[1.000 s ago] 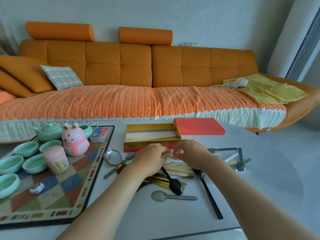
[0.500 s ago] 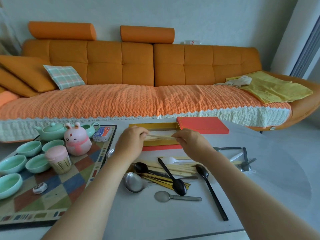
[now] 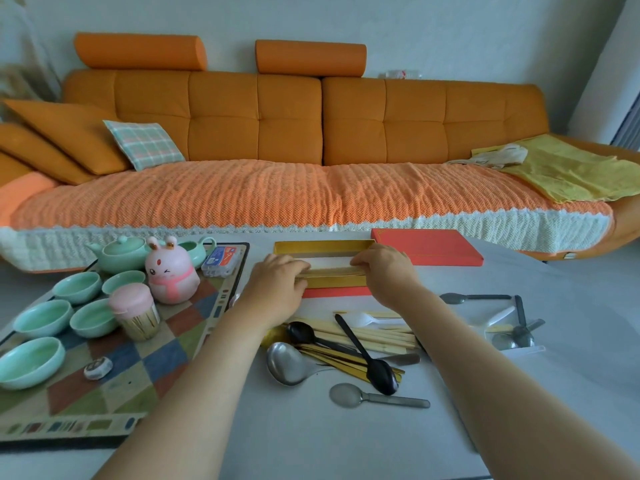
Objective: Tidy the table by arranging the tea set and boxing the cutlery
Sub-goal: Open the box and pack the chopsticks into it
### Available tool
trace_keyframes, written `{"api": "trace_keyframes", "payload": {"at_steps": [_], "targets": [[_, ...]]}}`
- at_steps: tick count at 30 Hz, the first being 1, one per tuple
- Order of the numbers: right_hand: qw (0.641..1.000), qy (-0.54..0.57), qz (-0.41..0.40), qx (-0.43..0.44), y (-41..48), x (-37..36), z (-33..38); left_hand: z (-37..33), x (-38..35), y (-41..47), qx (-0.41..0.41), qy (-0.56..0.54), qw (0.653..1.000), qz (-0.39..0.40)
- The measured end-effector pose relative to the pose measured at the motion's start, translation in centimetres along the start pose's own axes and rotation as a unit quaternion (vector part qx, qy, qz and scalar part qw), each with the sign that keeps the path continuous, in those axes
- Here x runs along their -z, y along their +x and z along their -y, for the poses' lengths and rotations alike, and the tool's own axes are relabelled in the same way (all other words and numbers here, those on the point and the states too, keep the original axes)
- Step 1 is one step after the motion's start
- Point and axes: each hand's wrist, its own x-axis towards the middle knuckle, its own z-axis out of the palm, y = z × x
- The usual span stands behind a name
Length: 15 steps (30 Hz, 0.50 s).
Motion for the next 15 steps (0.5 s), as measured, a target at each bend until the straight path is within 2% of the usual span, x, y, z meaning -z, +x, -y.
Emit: {"api": "trace_keyframes", "payload": {"at_steps": [5,9,12,15], "targets": [[1.000,-0.002,0.016,-0.015,0.4,0.2,-0.2,-0.3,-0.6,0.1,-0.010,0.040,0.997,0.062],[0.996,0.030,0.055,0.057,-0.8,0.6,0.2,-0.6,-0.7,0.3,-0.009,0.055,0.997,0.059],[0.993,0.016,0.092,0.072,-1.3,0.9,0.1,-0.9,-0.5,0.1,-0.006,0.043,0.997,0.060],[0.993,0.022,0.064,0.099,-1.6,1.1,-0.5,-1.8,-0.4,0.0,-0.031,0.012,0.999,0.027]]}}
